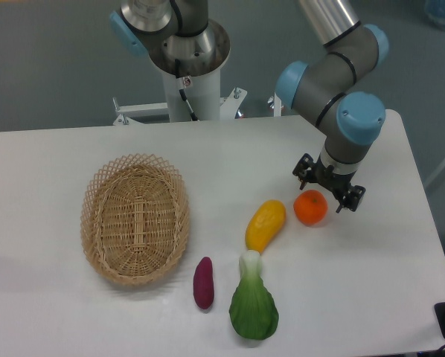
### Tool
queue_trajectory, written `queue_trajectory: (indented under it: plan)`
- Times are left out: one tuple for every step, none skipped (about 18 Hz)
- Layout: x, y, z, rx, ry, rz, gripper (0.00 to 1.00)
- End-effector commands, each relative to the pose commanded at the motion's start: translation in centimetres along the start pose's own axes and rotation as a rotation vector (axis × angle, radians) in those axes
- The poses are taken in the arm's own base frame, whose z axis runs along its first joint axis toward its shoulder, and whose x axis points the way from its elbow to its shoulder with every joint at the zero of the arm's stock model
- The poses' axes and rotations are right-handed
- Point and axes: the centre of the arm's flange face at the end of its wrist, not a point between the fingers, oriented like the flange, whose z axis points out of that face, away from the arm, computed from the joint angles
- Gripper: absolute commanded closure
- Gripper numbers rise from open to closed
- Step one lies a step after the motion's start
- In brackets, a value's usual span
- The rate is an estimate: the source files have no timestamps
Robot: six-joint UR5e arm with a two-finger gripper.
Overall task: Pick up the orange from the table
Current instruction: 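Move the open gripper over the orange and lower onto it, then close the gripper fingers around the orange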
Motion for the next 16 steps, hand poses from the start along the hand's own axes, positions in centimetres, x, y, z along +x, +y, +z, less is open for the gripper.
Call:
queue_trajectory:
  plan:
    - [0.3, -0.2, 0.1, -0.001, 0.003, -0.006, 0.00]
    - [0.3, -0.3, -0.1, 0.000, 0.000, -0.011, 0.00]
    - [0.4, -0.4, 0.0, 0.000, 0.000, -0.014, 0.00]
    - [0.3, -0.4, -0.1, 0.000, -0.003, -0.014, 0.00]
    - [0.3, -0.4, -0.1, -0.001, -0.003, -0.012, 0.00]
    - [0.3, -0.4, 0.0, -0.001, -0.003, -0.014, 0.00]
    - [0.4, -0.4, 0.1, -0.003, -0.002, -0.012, 0.00]
    - [0.5, -0.4, 0.1, -0.004, 0.001, -0.012, 0.00]
    - [0.6, -0.3, 0.4, -0.007, 0.004, -0.012, 0.00]
    - [0.5, -0.3, 0.4, -0.014, -0.009, -0.011, 0.00]
    - [0.4, -0.3, 0.6, -0.016, -0.015, -0.012, 0.00]
    - [0.3, -0.3, 0.6, -0.014, -0.026, -0.012, 0.00]
    - [0.3, -0.5, 0.6, -0.013, -0.039, -0.007, 0.00]
    - [0.3, -0.5, 0.6, -0.021, -0.046, -0.004, 0.00]
    - [0.4, -0.3, 0.9, -0.054, -0.051, -0.005, 0.00]
    - [0.6, -0.1, 1.2, -0.071, -0.053, -0.004, 0.00]
